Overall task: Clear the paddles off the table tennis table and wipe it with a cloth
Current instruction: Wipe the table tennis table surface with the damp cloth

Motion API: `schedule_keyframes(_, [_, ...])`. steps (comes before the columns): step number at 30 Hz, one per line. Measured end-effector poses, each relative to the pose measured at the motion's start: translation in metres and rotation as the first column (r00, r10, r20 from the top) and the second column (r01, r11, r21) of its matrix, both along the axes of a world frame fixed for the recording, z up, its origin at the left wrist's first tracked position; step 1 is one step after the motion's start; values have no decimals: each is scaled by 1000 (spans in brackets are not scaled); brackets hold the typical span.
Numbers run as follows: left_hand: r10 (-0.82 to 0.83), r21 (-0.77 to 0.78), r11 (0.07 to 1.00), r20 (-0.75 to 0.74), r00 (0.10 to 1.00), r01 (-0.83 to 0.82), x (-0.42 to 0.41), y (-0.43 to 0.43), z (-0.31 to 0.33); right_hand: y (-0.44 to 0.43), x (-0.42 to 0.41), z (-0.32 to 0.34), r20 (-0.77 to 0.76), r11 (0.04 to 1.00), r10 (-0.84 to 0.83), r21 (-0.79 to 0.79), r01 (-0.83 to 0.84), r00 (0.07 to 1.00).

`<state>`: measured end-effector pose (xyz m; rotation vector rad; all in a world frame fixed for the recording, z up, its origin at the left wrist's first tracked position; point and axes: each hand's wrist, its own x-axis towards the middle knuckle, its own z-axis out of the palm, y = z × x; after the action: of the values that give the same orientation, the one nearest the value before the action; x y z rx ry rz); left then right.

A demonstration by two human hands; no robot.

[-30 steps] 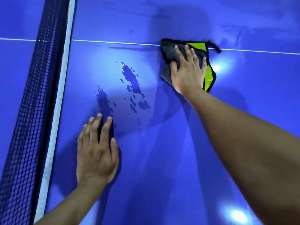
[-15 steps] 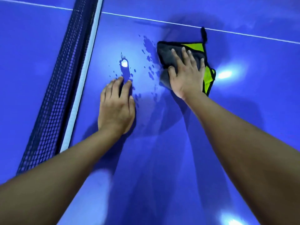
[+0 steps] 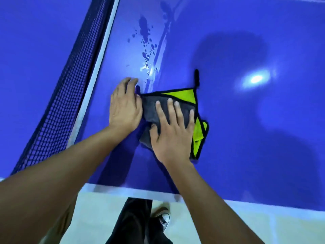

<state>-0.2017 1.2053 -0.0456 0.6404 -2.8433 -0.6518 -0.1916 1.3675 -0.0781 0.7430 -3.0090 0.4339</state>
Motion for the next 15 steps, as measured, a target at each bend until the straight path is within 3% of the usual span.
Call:
schedule_keyframes(6, [14,87,996,29,999,-16,66,23,9,52,117,-1,44,999,44,-12,-44,998])
schedule_keyframes(10, [-7,94,996,27,1000,4,72,35,14,61,119,1,70,998,61,6,-62,996])
schedule_keyframes(15, [-12,101,995,-18,1000,14,45,33,19,67,74,1,34,980,197,15,-198,980])
